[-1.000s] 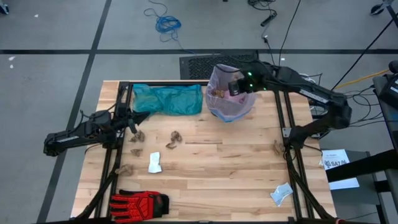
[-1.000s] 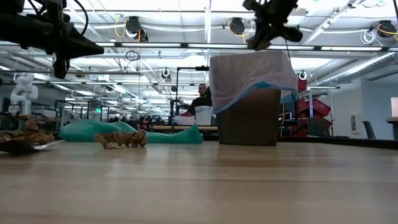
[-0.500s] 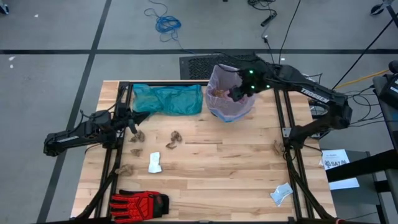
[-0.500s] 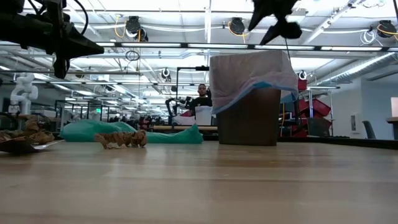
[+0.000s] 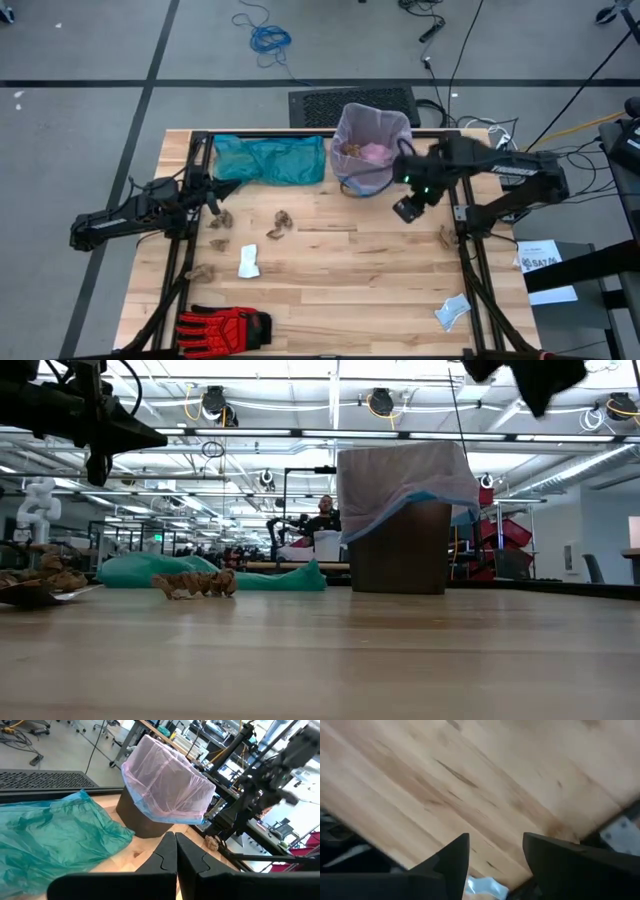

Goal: Place trash/remove bag and relplace
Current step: Put the brown paper into the black trash bin

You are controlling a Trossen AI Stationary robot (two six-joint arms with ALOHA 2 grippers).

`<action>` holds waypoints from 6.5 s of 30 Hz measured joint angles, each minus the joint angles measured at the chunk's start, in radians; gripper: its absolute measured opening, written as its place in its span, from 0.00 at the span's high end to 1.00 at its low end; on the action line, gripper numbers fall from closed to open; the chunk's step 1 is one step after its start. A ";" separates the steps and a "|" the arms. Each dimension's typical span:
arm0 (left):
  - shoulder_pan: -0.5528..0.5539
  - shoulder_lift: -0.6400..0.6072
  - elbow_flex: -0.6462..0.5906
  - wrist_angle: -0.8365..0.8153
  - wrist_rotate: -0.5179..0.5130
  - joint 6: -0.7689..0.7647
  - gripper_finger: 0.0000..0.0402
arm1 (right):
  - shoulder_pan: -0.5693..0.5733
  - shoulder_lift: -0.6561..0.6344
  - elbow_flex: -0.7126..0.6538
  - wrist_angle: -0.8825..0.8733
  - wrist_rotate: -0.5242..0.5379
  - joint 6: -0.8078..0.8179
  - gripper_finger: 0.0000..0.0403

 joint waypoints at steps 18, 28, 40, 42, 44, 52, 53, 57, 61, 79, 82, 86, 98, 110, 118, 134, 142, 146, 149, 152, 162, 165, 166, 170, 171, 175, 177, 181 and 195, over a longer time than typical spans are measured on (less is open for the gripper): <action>0.000 0.000 0.000 0.000 0.003 0.001 1.00 | 0.102 0.000 -0.668 0.147 -0.032 0.053 0.33; 0.000 0.000 0.000 0.000 0.002 0.019 1.00 | 0.093 0.010 -0.672 0.175 -0.014 0.118 0.34; 0.000 0.000 0.000 0.000 0.002 0.019 1.00 | 0.145 0.010 -0.672 0.252 0.006 0.582 0.36; 0.000 0.000 0.000 0.000 0.002 0.019 1.00 | 0.165 0.010 -0.672 0.246 0.069 0.717 0.36; 0.000 0.000 0.000 0.000 0.002 0.019 1.00 | 0.186 0.010 -0.672 0.246 0.133 0.855 0.36; 0.000 0.000 0.000 0.000 0.002 0.020 1.00 | 0.257 0.023 -0.672 0.269 0.214 1.182 0.36; 0.000 0.000 0.000 0.000 0.002 0.019 1.00 | 0.271 0.023 -0.672 0.296 0.214 1.203 0.36; 0.000 0.000 0.000 0.001 0.002 0.020 1.00 | 0.324 0.023 -0.672 0.395 0.218 1.239 0.36; 0.000 0.000 0.000 0.001 0.002 0.020 1.00 | 0.364 0.037 -0.670 0.390 0.276 1.161 0.36; 0.000 0.000 0.000 -0.001 0.002 0.021 1.00 | 0.165 0.101 -0.671 0.204 0.231 0.199 0.37; 0.000 0.000 0.000 -0.001 0.002 0.020 1.00 | 0.090 0.144 -0.672 0.219 0.184 0.091 0.37; 0.000 0.000 0.000 0.000 0.002 0.020 1.00 | -0.006 0.207 -0.672 0.221 0.112 -0.016 0.37; 0.000 0.000 0.000 0.000 0.040 0.019 1.00 | -0.137 0.372 -0.672 0.209 -0.054 -0.261 0.41; 0.000 0.000 0.000 -0.002 0.043 0.019 1.00 | -0.135 0.432 -0.710 0.279 -0.199 -0.438 0.97; 0.000 0.000 0.000 -0.003 0.043 0.019 1.00 | -0.134 0.306 -0.549 0.348 -0.482 -0.447 1.00; 0.000 0.000 0.000 -0.001 0.043 0.020 1.00 | -0.111 0.104 0.144 0.886 -0.445 -0.289 1.00; 0.000 0.000 0.000 -0.001 0.010 0.019 1.00 | -0.291 0.107 0.275 0.568 0.096 -0.506 1.00; 0.000 0.000 0.000 0.001 -0.027 0.003 1.00 | -0.410 0.125 0.275 0.417 0.211 -0.521 1.00; 0.000 0.000 0.000 0.001 -0.038 0.021 1.00 | -0.478 0.159 0.274 0.349 0.188 -0.528 0.98; 0.000 0.000 0.000 0.006 -0.042 0.022 1.00 | -0.517 0.198 0.274 0.334 0.108 -0.588 0.90; 0.000 0.094 0.025 0.125 0.166 -0.033 1.00 | -0.521 0.227 0.276 0.453 0.042 -0.629 0.44; 0.000 0.225 0.094 0.134 0.184 -0.001 1.00 | -0.520 0.224 0.318 0.456 0.016 -0.652 0.36; 0.000 0.277 0.121 0.124 0.187 0.018 1.00 | -0.520 0.224 0.338 0.455 0.006 -0.665 0.34; 0.000 0.485 0.252 0.000 0.251 0.120 1.00 | -0.510 0.223 0.439 0.453 0.002 -0.682 0.30; 0.000 0.538 0.287 -0.035 0.278 0.149 1.00 | -0.507 0.223 0.470 0.452 0.003 -0.684 0.29; 0.000 0.735 0.398 -0.202 0.370 0.248 1.00 | -0.496 0.221 0.599 0.450 0.003 -0.683 0.29; 0.000 0.823 0.433 -0.268 0.391 0.256 1.00 | -0.489 0.220 0.652 0.450 0.007 -0.676 0.29; 0.001 0.985 0.452 -0.317 0.400 0.134 0.96 | -0.484 0.220 0.726 0.450 0.008 -0.673 0.30; 0.001 1.342 0.454 -0.093 0.424 -0.061 0.58 | -0.481 0.221 0.745 0.423 0.010 -0.680 0.31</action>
